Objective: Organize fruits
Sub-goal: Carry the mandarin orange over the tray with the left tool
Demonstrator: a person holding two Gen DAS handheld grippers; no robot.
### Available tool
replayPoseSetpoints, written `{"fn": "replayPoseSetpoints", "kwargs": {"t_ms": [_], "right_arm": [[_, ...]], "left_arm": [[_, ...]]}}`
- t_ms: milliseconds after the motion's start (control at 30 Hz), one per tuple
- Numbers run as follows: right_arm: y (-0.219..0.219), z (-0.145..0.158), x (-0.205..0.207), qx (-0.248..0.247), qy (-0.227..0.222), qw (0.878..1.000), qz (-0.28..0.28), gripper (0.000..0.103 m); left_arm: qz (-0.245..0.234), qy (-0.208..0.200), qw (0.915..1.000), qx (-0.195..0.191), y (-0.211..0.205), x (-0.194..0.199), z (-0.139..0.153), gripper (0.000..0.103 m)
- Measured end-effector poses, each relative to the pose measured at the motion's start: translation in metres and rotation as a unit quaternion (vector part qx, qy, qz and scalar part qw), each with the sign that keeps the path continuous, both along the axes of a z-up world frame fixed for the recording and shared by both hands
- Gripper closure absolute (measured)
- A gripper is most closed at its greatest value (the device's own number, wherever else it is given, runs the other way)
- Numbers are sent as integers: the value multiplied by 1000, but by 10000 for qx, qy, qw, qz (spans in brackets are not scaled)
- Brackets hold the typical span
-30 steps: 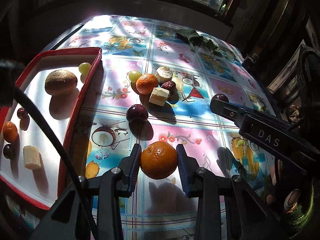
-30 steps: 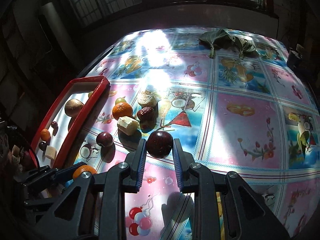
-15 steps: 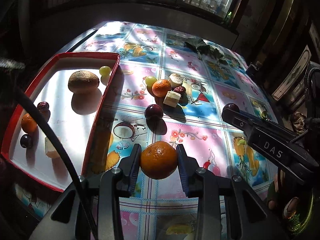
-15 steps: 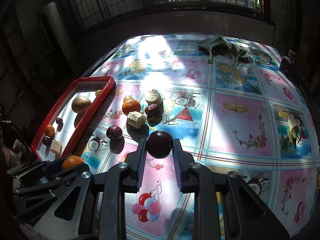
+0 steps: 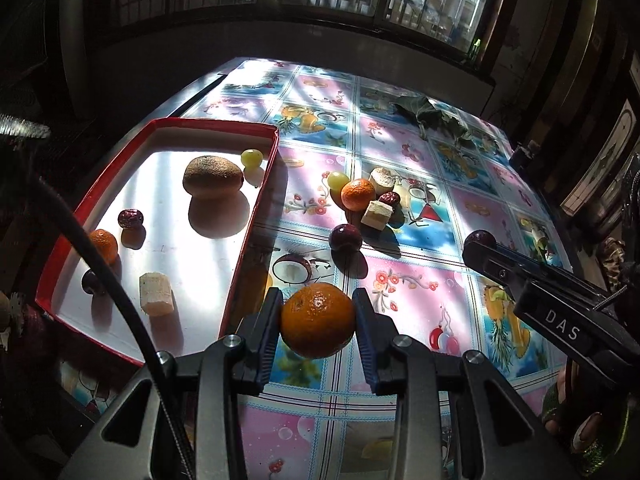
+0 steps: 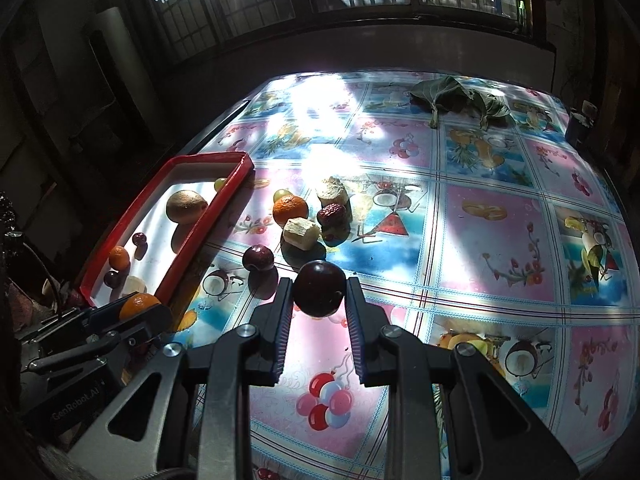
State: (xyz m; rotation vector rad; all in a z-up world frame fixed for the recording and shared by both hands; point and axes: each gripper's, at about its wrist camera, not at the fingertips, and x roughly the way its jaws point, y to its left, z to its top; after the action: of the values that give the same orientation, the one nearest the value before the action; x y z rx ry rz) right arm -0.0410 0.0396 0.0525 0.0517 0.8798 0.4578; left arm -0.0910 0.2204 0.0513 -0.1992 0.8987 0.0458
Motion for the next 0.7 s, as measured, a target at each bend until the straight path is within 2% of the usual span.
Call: {"fn": "replayPoseSetpoints", "kwargs": {"t_ms": [400, 700], "right_arm": [[11, -1, -4, 381, 184, 9990, 157, 75], [24, -6, -5, 380, 256, 9986, 263, 75]], "left_arm": [[355, -16, 9992, 205, 20, -1, 2, 68], [483, -6, 9987, 168, 33, 0, 1, 68]]}}
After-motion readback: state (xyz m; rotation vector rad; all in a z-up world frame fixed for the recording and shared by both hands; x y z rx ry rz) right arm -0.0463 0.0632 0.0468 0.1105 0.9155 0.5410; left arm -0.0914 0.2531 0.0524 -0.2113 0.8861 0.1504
